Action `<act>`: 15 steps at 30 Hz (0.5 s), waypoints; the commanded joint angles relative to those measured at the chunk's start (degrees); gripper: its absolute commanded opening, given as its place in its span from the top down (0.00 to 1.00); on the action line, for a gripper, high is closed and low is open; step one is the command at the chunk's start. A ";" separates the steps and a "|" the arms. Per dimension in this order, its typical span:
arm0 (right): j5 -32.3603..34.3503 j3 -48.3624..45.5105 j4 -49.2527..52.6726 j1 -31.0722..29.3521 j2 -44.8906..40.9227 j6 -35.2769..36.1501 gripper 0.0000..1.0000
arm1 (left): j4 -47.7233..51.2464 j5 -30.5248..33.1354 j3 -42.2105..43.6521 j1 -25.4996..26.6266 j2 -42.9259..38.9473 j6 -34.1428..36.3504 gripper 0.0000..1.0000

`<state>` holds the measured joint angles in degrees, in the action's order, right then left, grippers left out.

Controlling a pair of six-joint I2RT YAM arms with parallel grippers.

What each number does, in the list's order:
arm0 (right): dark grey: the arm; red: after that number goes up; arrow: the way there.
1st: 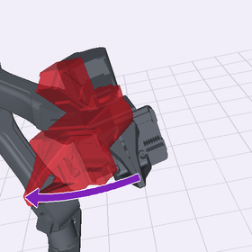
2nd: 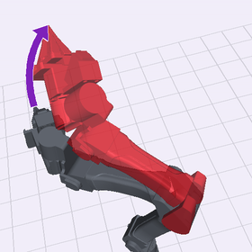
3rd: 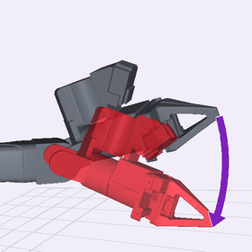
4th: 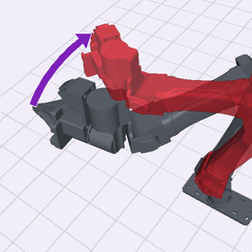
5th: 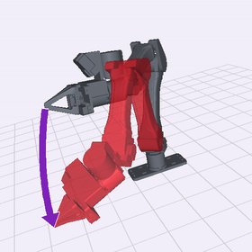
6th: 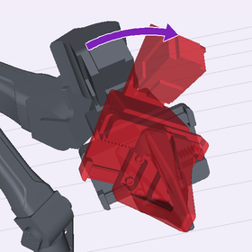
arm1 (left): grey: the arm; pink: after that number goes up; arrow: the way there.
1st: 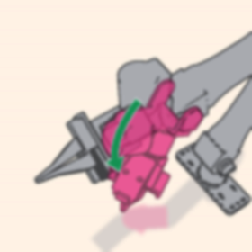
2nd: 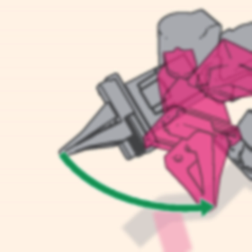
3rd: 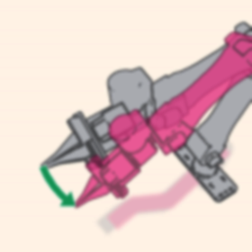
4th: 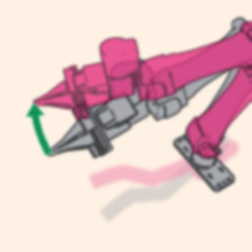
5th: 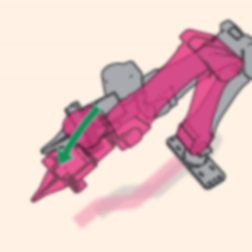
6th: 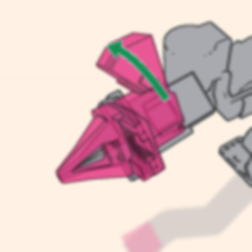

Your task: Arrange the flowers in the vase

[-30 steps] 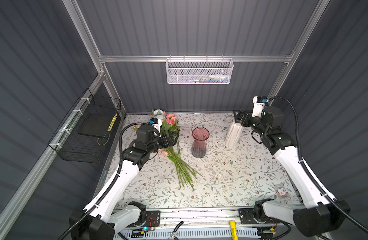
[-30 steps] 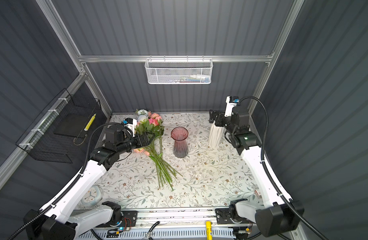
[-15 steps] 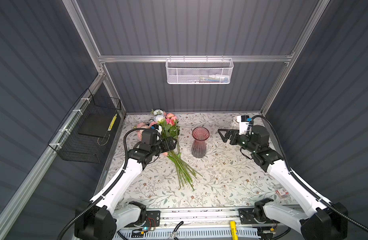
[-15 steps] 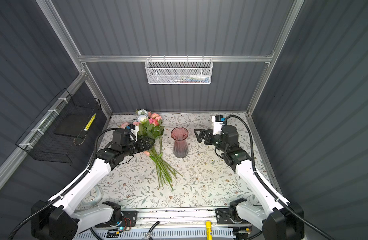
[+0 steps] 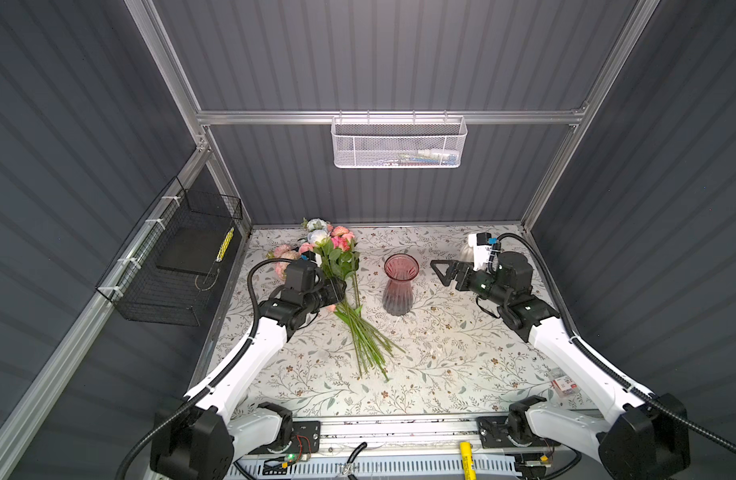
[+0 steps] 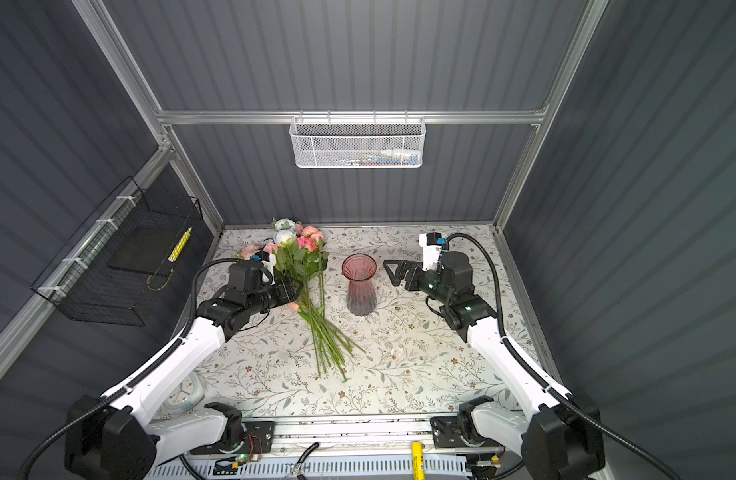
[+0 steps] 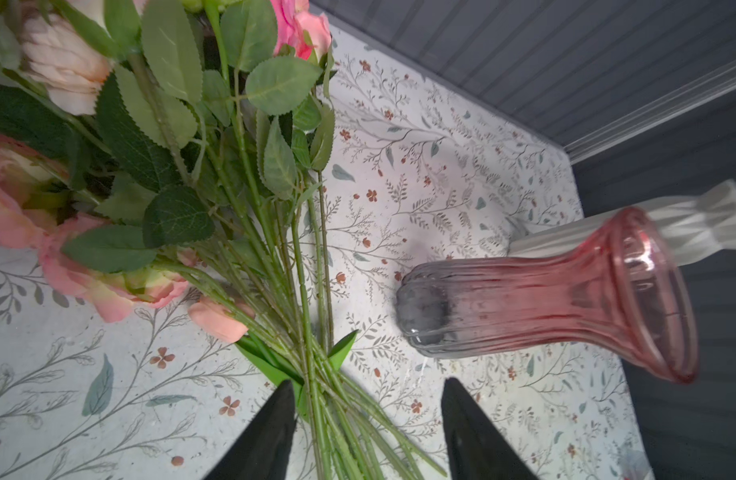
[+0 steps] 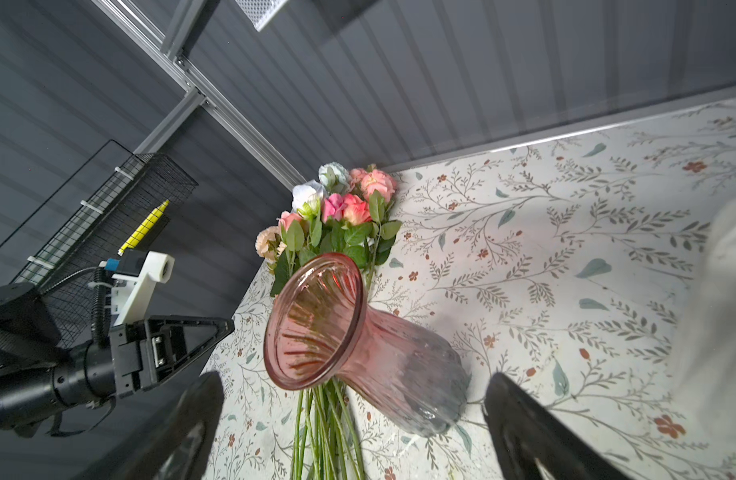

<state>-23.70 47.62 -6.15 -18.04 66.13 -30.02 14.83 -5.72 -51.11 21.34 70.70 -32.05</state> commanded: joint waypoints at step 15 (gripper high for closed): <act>-1.77 -2.35 -0.61 0.21 0.44 0.19 0.01 | -8.63 7.57 -7.32 0.19 20.13 2.08 0.68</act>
<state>-24.49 45.69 -5.98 -18.04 67.07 -30.02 8.32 0.54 -56.58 21.34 88.82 -30.98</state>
